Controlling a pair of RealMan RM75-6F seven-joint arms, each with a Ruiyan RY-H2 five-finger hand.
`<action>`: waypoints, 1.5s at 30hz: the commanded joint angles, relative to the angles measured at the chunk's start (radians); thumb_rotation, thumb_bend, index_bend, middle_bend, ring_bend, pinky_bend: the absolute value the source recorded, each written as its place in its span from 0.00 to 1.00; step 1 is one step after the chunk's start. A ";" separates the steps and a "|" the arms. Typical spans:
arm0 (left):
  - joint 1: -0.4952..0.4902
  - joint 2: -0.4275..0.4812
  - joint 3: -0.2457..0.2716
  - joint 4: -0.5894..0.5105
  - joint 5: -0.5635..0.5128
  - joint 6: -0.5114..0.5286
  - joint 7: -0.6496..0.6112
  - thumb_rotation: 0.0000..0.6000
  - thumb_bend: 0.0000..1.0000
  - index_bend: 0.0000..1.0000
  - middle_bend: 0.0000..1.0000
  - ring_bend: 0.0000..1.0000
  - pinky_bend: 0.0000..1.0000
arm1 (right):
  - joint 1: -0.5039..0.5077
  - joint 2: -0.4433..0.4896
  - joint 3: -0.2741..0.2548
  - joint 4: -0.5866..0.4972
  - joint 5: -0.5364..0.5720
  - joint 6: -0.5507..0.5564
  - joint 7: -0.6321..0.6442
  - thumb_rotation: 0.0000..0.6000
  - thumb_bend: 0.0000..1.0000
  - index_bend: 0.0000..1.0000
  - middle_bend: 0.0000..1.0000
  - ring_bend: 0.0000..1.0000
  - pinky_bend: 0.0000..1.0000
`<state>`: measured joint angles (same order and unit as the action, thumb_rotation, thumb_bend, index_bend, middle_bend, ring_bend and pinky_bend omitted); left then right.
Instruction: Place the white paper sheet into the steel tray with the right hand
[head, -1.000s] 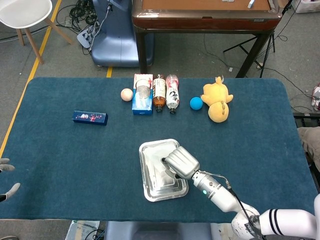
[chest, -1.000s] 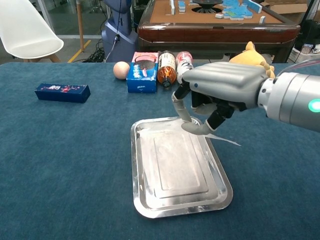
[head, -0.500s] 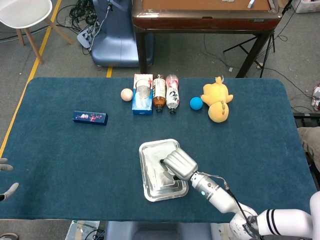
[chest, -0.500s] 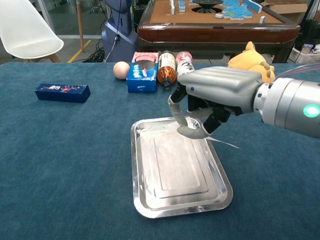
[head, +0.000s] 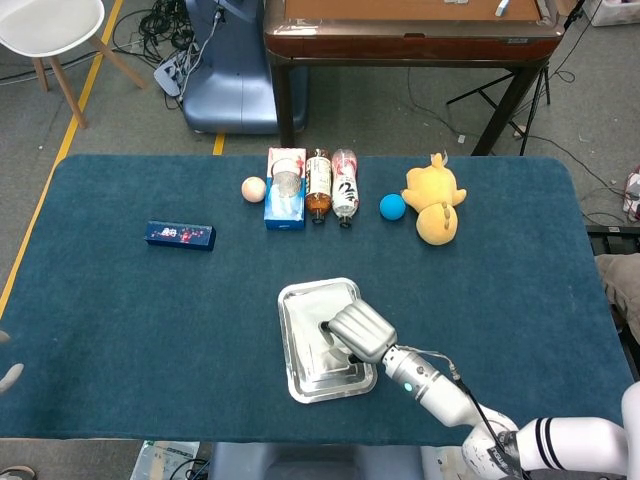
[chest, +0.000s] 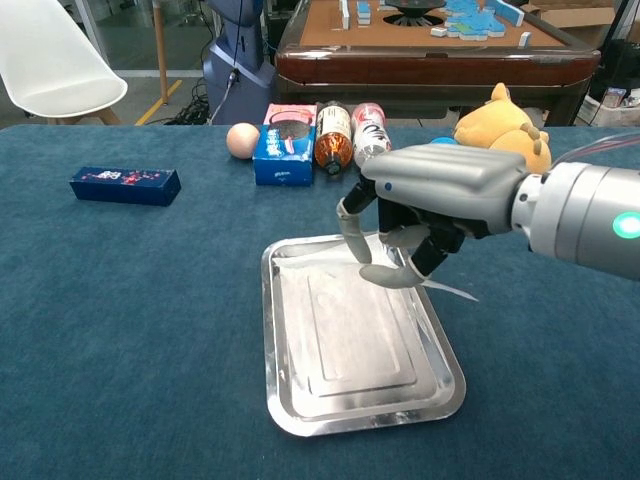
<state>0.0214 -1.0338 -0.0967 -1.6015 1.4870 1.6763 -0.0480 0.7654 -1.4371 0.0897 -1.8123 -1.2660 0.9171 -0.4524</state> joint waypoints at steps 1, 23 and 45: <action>0.001 0.001 -0.002 -0.001 -0.003 0.001 0.000 1.00 0.16 0.48 0.32 0.34 0.59 | 0.000 -0.001 -0.003 0.002 -0.003 -0.001 0.005 1.00 0.36 0.54 1.00 1.00 1.00; 0.007 0.012 -0.008 -0.010 -0.018 -0.004 0.009 1.00 0.16 0.48 0.32 0.34 0.59 | 0.005 -0.045 -0.024 0.024 -0.018 -0.011 0.044 1.00 0.00 0.40 1.00 1.00 1.00; 0.008 0.012 -0.009 -0.012 -0.016 -0.006 0.009 1.00 0.16 0.48 0.32 0.34 0.59 | 0.006 -0.030 -0.033 0.019 -0.041 -0.028 0.110 1.00 0.00 0.31 1.00 1.00 1.00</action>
<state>0.0294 -1.0215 -0.1058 -1.6133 1.4705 1.6701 -0.0384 0.7717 -1.4673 0.0571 -1.7942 -1.3060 0.8881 -0.3425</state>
